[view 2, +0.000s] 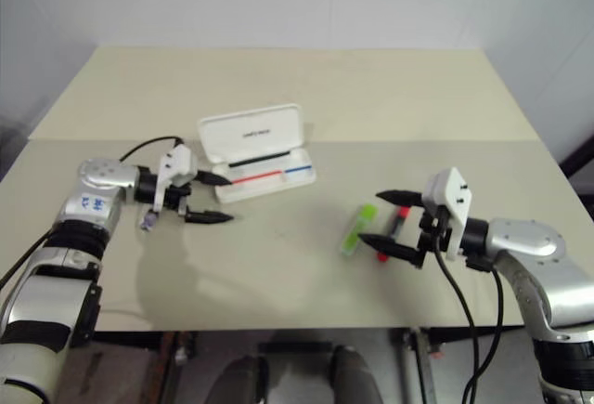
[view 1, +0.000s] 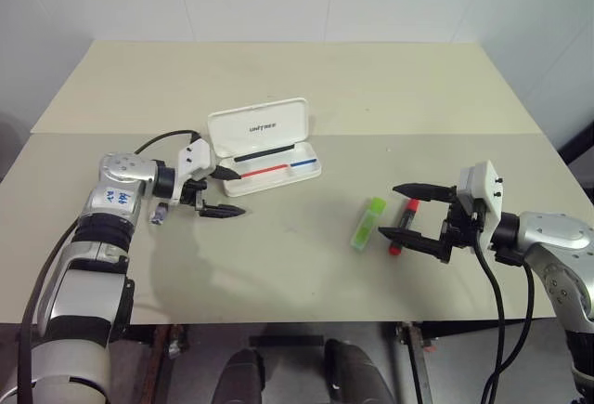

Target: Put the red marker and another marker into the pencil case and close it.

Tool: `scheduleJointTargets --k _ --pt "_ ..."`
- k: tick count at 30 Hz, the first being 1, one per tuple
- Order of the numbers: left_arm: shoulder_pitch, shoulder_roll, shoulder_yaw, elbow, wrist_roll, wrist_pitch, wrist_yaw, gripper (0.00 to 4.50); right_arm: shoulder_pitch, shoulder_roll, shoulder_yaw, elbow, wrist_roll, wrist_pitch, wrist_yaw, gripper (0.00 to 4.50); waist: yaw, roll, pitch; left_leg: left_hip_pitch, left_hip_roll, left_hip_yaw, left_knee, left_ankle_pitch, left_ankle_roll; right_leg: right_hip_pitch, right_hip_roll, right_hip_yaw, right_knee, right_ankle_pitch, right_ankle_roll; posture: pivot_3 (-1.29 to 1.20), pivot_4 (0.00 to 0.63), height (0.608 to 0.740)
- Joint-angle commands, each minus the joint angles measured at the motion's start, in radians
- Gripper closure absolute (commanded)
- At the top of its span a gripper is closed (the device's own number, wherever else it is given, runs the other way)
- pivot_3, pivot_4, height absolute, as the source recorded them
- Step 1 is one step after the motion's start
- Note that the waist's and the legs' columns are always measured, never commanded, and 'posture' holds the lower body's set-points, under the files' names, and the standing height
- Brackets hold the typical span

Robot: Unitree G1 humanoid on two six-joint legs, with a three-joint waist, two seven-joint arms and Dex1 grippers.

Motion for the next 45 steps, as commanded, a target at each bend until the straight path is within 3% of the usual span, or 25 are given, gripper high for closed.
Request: scheduleJointTargets --k 1,14,27,37,41,45 --pt "-0.072 -0.018 -0.028 0.08 0.07 -0.024 0.039 0.04 0.028 0.005 -0.051 -0.057 0.019 -0.014 -0.028 0.0 0.001 0.0 0.0 0.0 0.0 0.0 0.0 0.0 0.0 0.0 0.0 0.0 0.0 0.0 0.0 0.0 0.15 0.74" --pt "-0.181 -0.086 -0.078 0.24 0.201 -0.013 0.066 0.04 0.076 0.029 -0.056 -0.104 0.023 -0.018 -0.091 0.0 0.0 0.0 0.0 0.0 0.0 0.0 0.005 0.0 0.0 0.001 0.0 0.001 0.003 0.001 0.002 0.0 0.15 0.74" --pt "-0.2 -0.089 -0.072 0.26 0.235 -0.019 0.146 4.46 0.05 0.029 -0.047 -0.084 0.018 -0.028 -0.103 0.0 -0.001 0.0 0.0 0.0 0.0 0.0 0.007 0.0 0.001 0.001 0.0 0.002 0.005 0.001 0.002 0.0 0.15 0.74" --pt "-0.172 -0.056 -0.023 0.132 0.19 -0.072 0.155 4.49 0.03 0.017 -0.053 -0.062 0.019 -0.037 -0.089 0.0 -0.002 -0.001 0.0 0.0 0.0 0.0 0.009 0.0 0.001 0.001 0.0 0.002 0.006 0.001 0.002 0.0 0.15 0.74" --pt "-0.101 -0.035 0.011 -0.058 0.141 -0.035 0.133 4.49 0.024 0.012 -0.056 -0.056 0.021 -0.037 -0.081 0.0 -0.002 -0.001 0.001 0.0 0.0 0.0 0.009 0.0 0.001 0.001 0.0 0.002 0.007 0.001 0.002 0.0 0.15 0.74" --pt "0.044 0.011 0.023 -0.37 0.098 0.054 0.11 4.49 0.013 0.005 -0.055 -0.042 0.017 -0.038 -0.069 0.0 -0.003 -0.001 0.001 -0.001 0.0 0.0 0.008 -0.001 0.001 0.001 0.0 0.002 0.006 0.001 0.002 0.0 0.15 0.74"
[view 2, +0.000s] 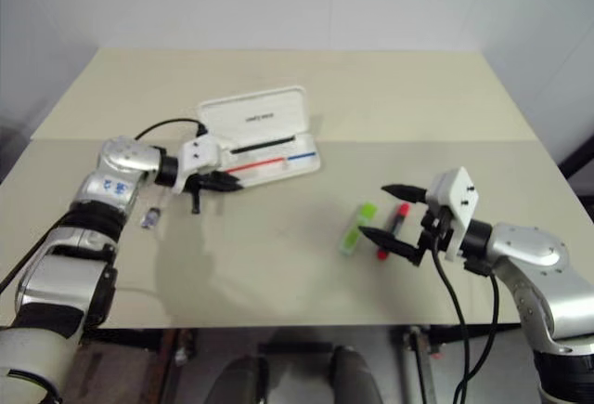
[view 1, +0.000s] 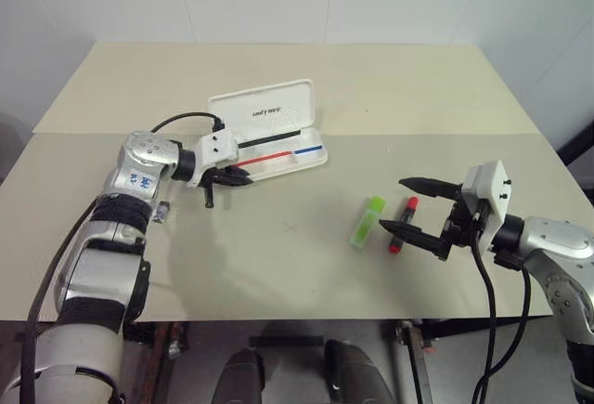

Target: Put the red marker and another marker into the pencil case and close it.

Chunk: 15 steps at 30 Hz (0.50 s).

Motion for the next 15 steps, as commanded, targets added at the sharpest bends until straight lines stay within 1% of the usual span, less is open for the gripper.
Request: scheduleJointTargets --k 1,4,9,12,15 --pt "0.106 0.048 0.03 -0.284 -0.052 0.074 -0.016 4.49 -0.014 -0.018 -0.027 0.006 0.006 -0.015 0.014 0.0 -0.001 0.0 0.0 0.0 0.0 0.0 0.0 0.0 0.0 0.0 0.0 0.0 0.0 0.0 0.0 0.0 0.15 0.74" --pt "0.23 0.093 0.023 -0.5 -0.035 0.128 0.002 4.49 -0.022 -0.022 -0.023 0.015 0.004 -0.015 0.021 0.0 0.0 0.0 0.0 0.0 0.0 0.0 0.0 0.0 0.0 0.0 0.0 0.0 0.0 0.0 0.0 0.0 0.15 0.74" --pt "0.4 0.131 0.039 -0.772 -0.067 0.225 0.017 4.49 -0.035 -0.028 -0.019 0.032 0.003 -0.015 0.031 0.0 0.001 0.0 0.0 0.001 0.0 0.0 0.001 0.0 0.0 0.0 0.0 0.001 0.001 0.0 0.0 0.0 0.15 0.74" --pt "0.458 0.13 0.042 -0.858 -0.073 0.268 0.048 4.49 -0.046 -0.031 -0.015 0.043 0.001 -0.014 0.04 0.0 0.002 0.0 0.0 0.001 0.0 0.0 0.001 0.0 0.0 0.001 0.0 0.001 0.001 -0.001 -0.002 0.0 0.15 0.74" --pt "0.483 0.109 0.031 -0.894 -0.073 0.29 0.084 4.49 -0.061 -0.03 -0.006 0.052 -0.002 -0.013 0.046 0.0 0.002 0.0 0.0 0.001 0.0 0.0 0.002 0.001 0.001 0.001 0.0 0.001 0.001 -0.002 -0.005 0.0 0.15 0.74"
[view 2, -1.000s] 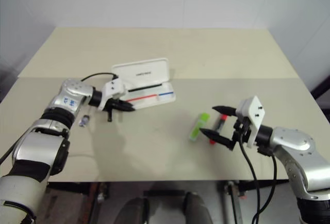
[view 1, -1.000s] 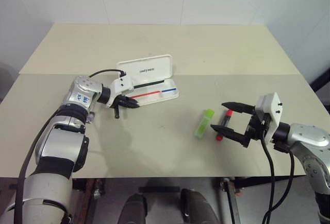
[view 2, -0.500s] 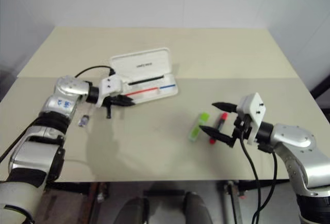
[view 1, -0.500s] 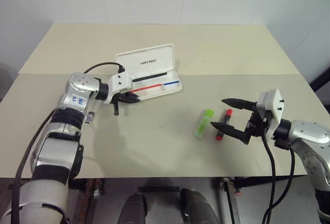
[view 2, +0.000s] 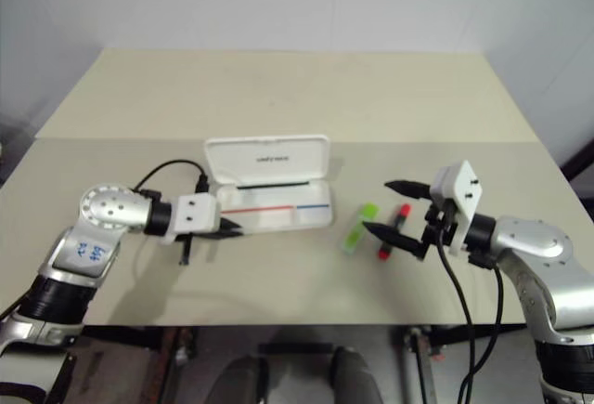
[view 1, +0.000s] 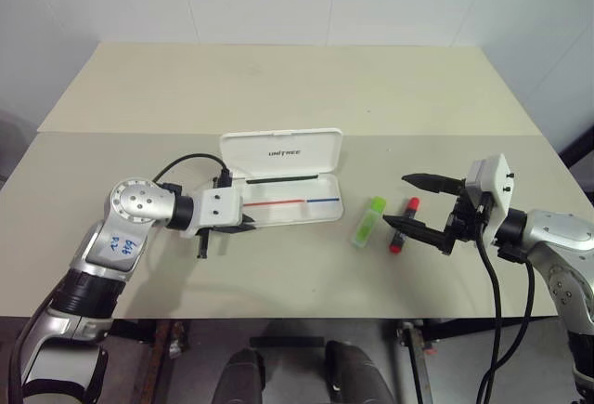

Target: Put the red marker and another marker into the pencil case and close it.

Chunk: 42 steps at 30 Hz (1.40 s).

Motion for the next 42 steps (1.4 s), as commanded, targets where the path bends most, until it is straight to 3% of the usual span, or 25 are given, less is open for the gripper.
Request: scheduleJointTargets --k 1,19,22,33,42 --pt "0.012 -0.01 0.011 -0.076 -0.027 0.023 0.043 4.49 -0.026 -0.015 -0.006 -0.01 0.001 -0.012 0.013 0.0 0.0 0.0 0.0 0.0 0.0 0.0 0.0 0.0 0.0 0.0 0.0 0.0 0.0 0.0 0.0 0.0 0.15 0.74" --pt "0.097 0.051 -0.023 0.001 -0.019 -0.13 0.033 4.49 -0.021 -0.015 -0.018 -0.03 0.002 0.003 0.005 0.0 -0.004 0.0 0.0 0.0 0.0 0.0 0.0 0.0 0.0 0.0 0.0 0.0 0.0 -0.003 -0.005 0.0 0.15 0.74" --pt "0.095 0.054 -0.023 0.013 -0.028 -0.152 0.029 3.76 -0.023 -0.015 -0.018 -0.029 0.001 0.004 0.004 0.0 -0.004 0.0 0.0 0.0 0.0 0.0 0.0 0.0 0.0 0.0 0.0 0.001 0.0 -0.003 -0.005 0.0 0.15 0.74" --pt "0.096 0.077 -0.014 -0.056 -0.083 -0.135 -0.002 0.08 -0.034 -0.021 -0.017 -0.024 0.001 0.005 0.01 0.0 -0.004 0.0 0.0 0.001 0.0 0.001 -0.001 0.0 0.0 0.0 0.0 0.001 0.0 -0.003 -0.005 0.0 0.15 0.74" --pt "0.18 0.131 0.041 -0.341 -0.257 0.11 -0.026 0.03 0.006 -0.033 -0.027 -0.052 0.009 0.032 0.003 0.0 -0.007 0.0 0.0 0.001 0.0 0.001 -0.001 0.0 0.0 0.0 0.0 0.001 0.0 -0.003 -0.006 0.0 0.15 0.74"
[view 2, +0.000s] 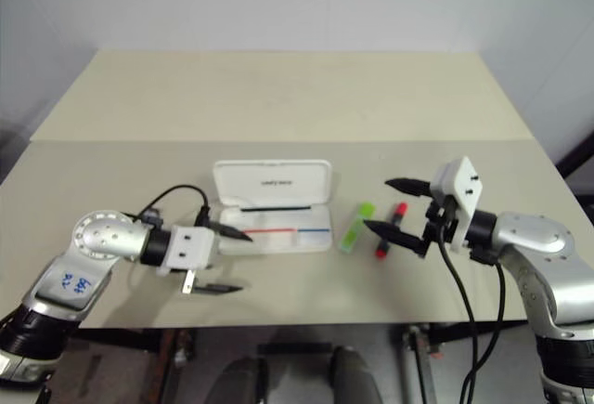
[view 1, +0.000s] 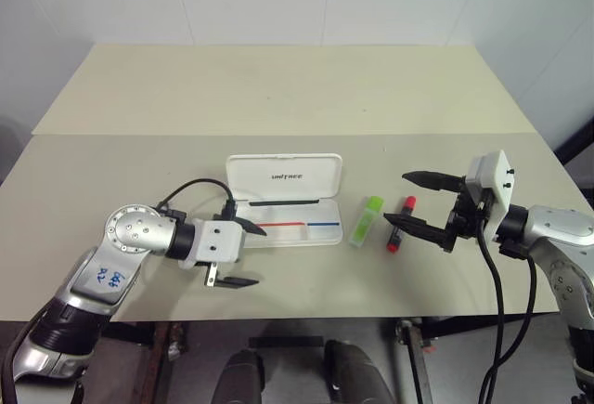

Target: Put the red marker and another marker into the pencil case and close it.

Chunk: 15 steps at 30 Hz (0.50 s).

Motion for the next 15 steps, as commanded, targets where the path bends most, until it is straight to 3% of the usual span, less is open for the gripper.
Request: scheduleJointTargets --k 1,8,15 --pt "0.015 0.024 0.076 -0.126 -0.115 0.122 0.009 0.03 0.03 -0.012 -0.035 -0.06 0.016 0.02 -0.024 0.0 -0.001 0.0 0.0 0.0 0.0 0.0 0.0 0.0 0.0 0.0 0.0 0.0 0.0 0.0 -0.001 0.0 0.15 0.74" --pt "0.026 -0.105 0.233 -0.155 -0.406 0.289 0.099 0.03 0.132 0.061 -0.041 -0.138 -0.051 0.082 -0.255 0.0 -0.003 0.0 0.0 0.0 0.0 0.0 0.001 0.0 0.0 0.001 0.0 0.001 0.0 0.0 -0.001 0.0 0.15 0.74" --pt "0.103 -0.115 0.333 -0.063 -0.562 0.228 -0.061 0.03 0.186 0.173 -0.033 -0.209 -0.129 0.256 -0.553 0.0 -0.021 -0.001 0.0 0.002 0.0 0.0 0.001 0.001 0.0 0.001 0.0 0.001 -0.001 -0.003 -0.005 0.0 0.15 0.74"
